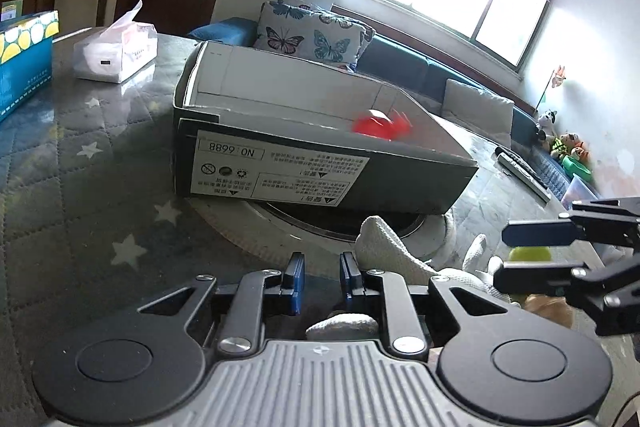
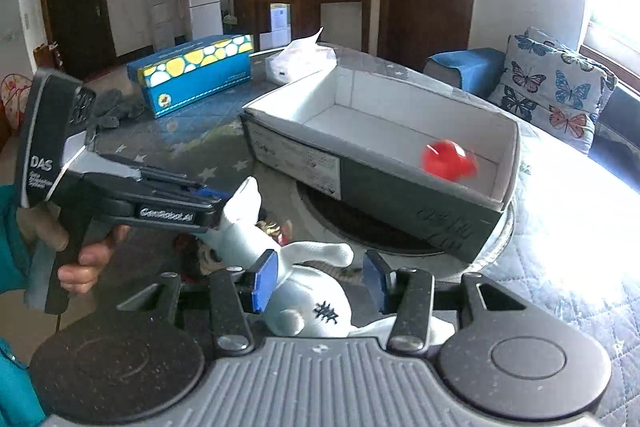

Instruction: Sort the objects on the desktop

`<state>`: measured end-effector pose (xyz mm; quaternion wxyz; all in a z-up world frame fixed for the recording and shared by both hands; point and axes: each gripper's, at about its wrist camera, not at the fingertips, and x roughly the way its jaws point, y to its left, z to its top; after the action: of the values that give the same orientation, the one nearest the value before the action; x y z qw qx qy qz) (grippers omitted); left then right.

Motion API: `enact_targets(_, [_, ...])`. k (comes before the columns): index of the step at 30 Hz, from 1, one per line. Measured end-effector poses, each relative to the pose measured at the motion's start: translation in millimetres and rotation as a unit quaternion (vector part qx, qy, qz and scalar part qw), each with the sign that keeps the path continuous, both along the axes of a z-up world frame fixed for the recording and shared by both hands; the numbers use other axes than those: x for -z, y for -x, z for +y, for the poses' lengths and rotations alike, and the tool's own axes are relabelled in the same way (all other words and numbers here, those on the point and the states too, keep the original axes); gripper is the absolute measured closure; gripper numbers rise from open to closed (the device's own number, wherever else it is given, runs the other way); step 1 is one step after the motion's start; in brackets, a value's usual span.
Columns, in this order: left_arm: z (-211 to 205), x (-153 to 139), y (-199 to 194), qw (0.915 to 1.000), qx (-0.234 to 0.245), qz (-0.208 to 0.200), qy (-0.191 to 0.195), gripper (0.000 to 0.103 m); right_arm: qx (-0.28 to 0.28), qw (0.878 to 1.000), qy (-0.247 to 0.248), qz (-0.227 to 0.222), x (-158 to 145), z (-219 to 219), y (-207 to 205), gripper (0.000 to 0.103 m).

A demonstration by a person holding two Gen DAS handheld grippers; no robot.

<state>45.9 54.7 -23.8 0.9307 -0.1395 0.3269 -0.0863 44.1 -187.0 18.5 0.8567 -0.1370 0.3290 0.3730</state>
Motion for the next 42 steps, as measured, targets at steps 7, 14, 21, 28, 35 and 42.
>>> enact_targets(7, [-0.7,-10.9,-4.9,0.9999,0.01,-0.007,0.002,0.082,0.026,0.999,-0.018,-0.014,-7.9,11.8,-28.6,0.055])
enact_targets(14, [2.2,-30.1,-19.2,0.9998,0.01,-0.017,0.005,0.082,0.061,0.998,-0.022,-0.016,-13.0,24.6,-86.4,0.054])
enact_targets(21, [-6.3,-43.5,-47.7,0.9994,0.024,-0.019,-0.016,0.082,0.083,0.996,0.012,0.0,4.6,50.4,-150.4,0.043])
enact_targets(28, [-10.3,-39.2,-62.3,0.9993,0.031,-0.005,-0.022,0.082,0.087,0.994,0.041,0.047,34.5,69.7,-201.6,0.039])
enact_targets(35, [-8.0,-31.3,-66.0,0.9993,0.029,0.009,-0.024,0.082,0.088,0.992,0.067,0.057,47.1,79.2,-211.8,0.046])
enact_targets(42, [-11.7,-26.5,-65.9,0.9991,0.024,0.022,-0.028,0.082,0.085,0.994,0.056,0.044,37.9,75.3,-202.0,0.055])
